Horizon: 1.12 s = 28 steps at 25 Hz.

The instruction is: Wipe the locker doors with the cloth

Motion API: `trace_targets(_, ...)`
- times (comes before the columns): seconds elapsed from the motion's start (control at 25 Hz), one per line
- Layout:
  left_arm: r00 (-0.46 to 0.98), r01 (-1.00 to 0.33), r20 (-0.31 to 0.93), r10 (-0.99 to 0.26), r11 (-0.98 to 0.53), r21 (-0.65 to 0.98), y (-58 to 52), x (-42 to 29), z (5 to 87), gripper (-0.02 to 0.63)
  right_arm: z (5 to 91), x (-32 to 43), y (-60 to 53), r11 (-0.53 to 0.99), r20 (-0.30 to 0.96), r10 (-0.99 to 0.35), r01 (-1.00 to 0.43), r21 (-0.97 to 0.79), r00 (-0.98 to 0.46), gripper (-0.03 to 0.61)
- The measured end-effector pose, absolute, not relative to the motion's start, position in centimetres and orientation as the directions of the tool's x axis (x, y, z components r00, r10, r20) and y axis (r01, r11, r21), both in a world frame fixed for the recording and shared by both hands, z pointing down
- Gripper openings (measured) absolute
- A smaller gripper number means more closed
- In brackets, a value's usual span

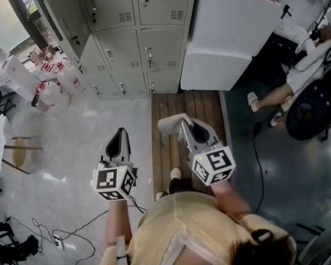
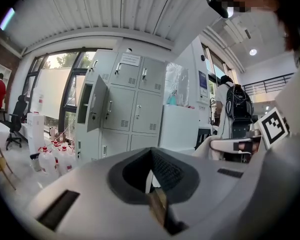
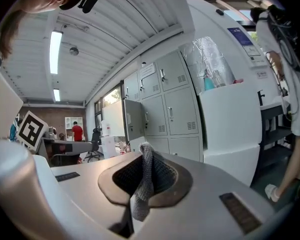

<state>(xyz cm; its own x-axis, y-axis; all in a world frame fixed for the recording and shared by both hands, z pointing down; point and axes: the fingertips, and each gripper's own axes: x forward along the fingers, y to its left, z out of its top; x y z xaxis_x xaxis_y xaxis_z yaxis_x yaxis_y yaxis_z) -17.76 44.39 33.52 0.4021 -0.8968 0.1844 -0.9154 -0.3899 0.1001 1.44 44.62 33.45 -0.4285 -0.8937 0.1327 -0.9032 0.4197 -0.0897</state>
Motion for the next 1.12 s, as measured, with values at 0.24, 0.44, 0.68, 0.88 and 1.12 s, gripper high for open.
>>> trace_targets(0.24,0.386,-0.922,0.196,-0.902,-0.372,0.106,40.6,-15.7,33.7,-0.014,34.0,2.8,40.7,0.445,0.142,-0.881,-0.892,-0.077,-0.452,0.018)
trace_targets(0.44,0.364,-0.931,0.198,-0.910,-0.352,0.097,38.8,-14.1,33.9,-0.014,34.8,4.0,38.4,0.459,0.151,-0.873,-0.886,-0.070,-0.464,0.018)
trace_targets(0.68,0.331,-0.944,0.237,-0.913,-0.319,0.089,38.1,-13.8,34.6,-0.014,35.8,4.5,37.0,0.463,0.162,-0.868,-0.883,-0.079,-0.470,0.018)
trace_targets(0.88,0.305,-0.952,0.236,-0.923,-0.297,0.068,35.9,-14.2,34.2,-0.014,36.5,4.6,35.0,0.448,0.178,-0.871,-0.889,-0.097,-0.459,0.018)
trace_targets(1.12,0.316,-0.949,0.214,-0.924,-0.305,0.084,31.8,-14.1,34.1,-0.014,36.8,5.1,32.1,0.426,0.198,-0.879,-0.901,-0.077,-0.433,0.018)
